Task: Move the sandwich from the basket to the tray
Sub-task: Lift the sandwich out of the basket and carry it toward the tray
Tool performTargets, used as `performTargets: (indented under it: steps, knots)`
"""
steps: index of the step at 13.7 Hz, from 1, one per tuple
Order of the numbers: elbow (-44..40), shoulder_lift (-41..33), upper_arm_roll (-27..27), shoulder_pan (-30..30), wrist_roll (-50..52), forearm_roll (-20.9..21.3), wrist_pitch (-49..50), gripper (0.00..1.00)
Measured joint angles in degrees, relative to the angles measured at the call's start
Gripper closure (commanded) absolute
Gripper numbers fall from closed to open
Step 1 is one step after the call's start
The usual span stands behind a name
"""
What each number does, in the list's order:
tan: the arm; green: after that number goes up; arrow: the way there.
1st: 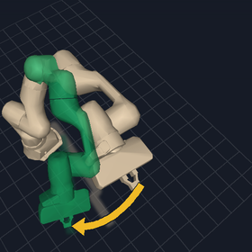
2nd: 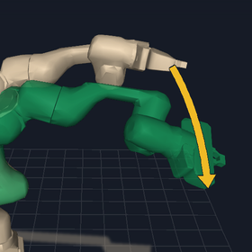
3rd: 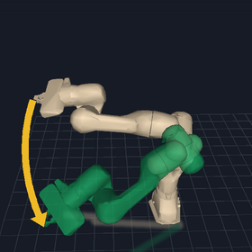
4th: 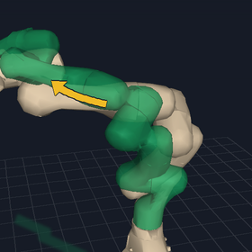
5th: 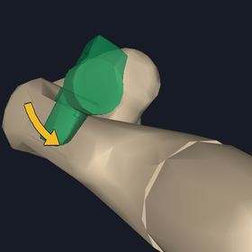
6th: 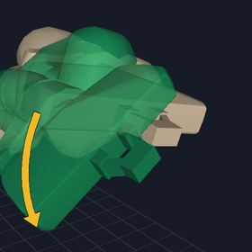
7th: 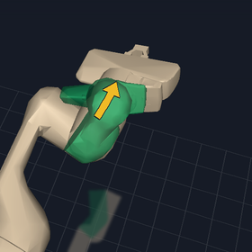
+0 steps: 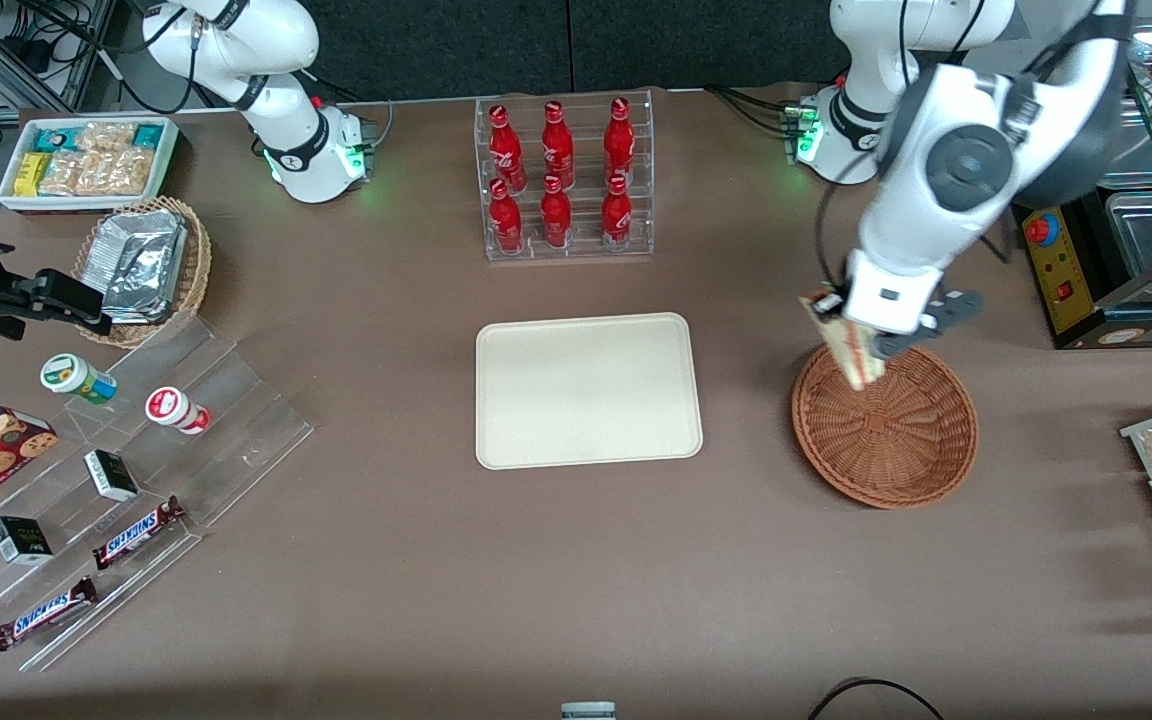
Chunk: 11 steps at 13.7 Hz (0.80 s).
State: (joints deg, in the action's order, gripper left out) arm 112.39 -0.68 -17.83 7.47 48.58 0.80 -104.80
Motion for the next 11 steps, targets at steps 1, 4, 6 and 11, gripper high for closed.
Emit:
performTargets:
  steps: [1,4,6,11]
  knots:
    - [-1.1,0.6,-2.8,0.1,1.1,-0.3,0.0,1.0]
    - [-4.7,5.0,-9.6,0.4,4.1,-1.0,-0.1,1.0]
    - [-8.7,10.2,-12.9,0.5,4.4,-1.0,-0.5,1.0]
    - [-13.3,21.6,-14.3,6.3,6.4,-0.2,-9.4,1.0]
